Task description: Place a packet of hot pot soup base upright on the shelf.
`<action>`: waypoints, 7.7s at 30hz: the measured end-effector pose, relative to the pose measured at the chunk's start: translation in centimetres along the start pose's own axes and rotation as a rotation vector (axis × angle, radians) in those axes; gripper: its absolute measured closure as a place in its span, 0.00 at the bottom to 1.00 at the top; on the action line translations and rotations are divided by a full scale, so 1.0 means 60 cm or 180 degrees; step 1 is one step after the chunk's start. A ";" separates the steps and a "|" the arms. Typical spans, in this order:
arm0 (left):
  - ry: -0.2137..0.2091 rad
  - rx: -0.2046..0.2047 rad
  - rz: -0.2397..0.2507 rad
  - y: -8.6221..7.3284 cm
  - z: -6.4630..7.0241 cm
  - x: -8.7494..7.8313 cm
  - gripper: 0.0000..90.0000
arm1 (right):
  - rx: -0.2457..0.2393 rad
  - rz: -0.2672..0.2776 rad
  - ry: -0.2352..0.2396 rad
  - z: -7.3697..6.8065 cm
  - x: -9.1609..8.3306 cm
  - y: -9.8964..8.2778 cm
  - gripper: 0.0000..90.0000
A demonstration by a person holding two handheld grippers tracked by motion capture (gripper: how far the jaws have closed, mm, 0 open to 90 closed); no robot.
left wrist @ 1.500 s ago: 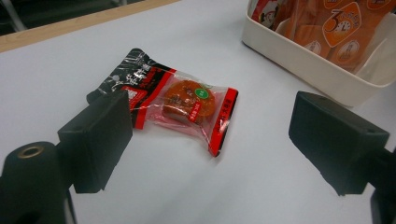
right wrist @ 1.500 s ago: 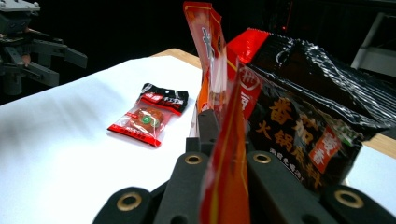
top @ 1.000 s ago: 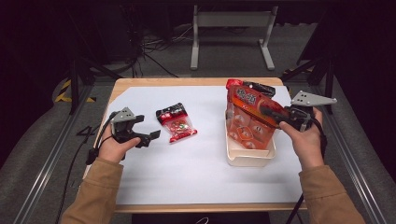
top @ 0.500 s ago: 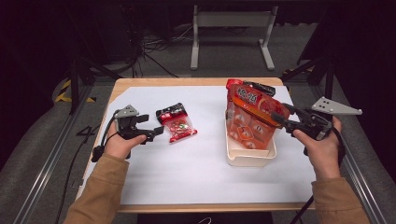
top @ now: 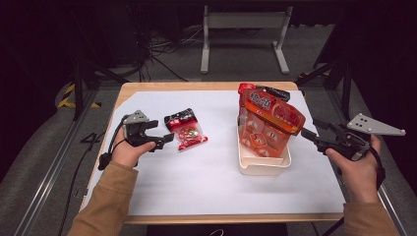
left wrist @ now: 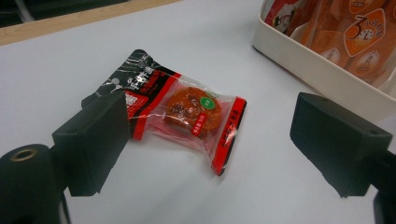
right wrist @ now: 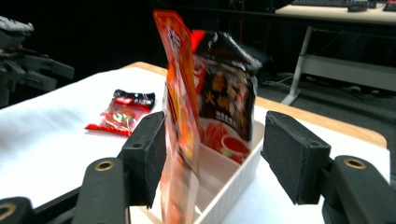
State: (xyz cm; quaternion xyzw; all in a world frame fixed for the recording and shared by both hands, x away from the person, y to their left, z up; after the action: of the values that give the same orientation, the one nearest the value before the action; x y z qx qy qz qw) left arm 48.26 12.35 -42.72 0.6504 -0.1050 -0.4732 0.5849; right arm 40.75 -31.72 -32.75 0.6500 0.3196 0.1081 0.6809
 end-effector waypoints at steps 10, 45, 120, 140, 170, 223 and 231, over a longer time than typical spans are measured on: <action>-0.0017 0.0023 0.0067 0.006 -0.002 0.000 0.17 | 0.0128 -0.0087 -0.0166 0.023 0.008 -0.058 0.43; 0.0161 -0.0236 0.0030 0.053 -0.109 0.079 0.18 | 0.0266 -0.0244 -0.0124 0.045 0.040 -0.113 0.42; 0.0107 -0.0566 -0.0647 -0.044 -0.152 0.151 0.94 | 0.0313 -0.0322 -0.0051 0.044 0.053 -0.131 0.41; -0.0156 -0.0443 -0.0252 0.025 -0.095 0.081 0.99 | 0.0267 -0.0347 -0.0070 0.051 0.050 -0.131 0.50; -0.0611 0.0380 0.0098 0.109 0.043 -0.006 1.00 | 0.0236 -0.0464 -0.0148 0.064 0.047 -0.150 0.60; -0.1481 0.1169 0.0329 0.221 0.275 -0.007 1.00 | 0.0302 -0.0647 -0.0081 0.066 0.046 -0.175 0.65; -0.1461 0.1273 0.0292 0.223 0.295 0.021 1.00 | 0.0304 -0.0698 -0.0053 0.066 0.049 -0.180 0.65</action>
State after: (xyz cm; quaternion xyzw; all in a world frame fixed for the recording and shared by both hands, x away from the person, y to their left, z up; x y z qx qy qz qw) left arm 41.44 -4.18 -29.49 0.6233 -0.3547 -0.5507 0.4270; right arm 42.39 -34.71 -44.12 0.6437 0.3879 0.0121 0.6595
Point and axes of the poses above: each handheld gripper's, and its own axes: x roughly forward along the jaws, y roughly out of its top, z roughly to its right, the point moved 9 cm from there along x, roughly forward along the jaws, and after that the axes turned 3 degrees about x, right-handed, at the moved point
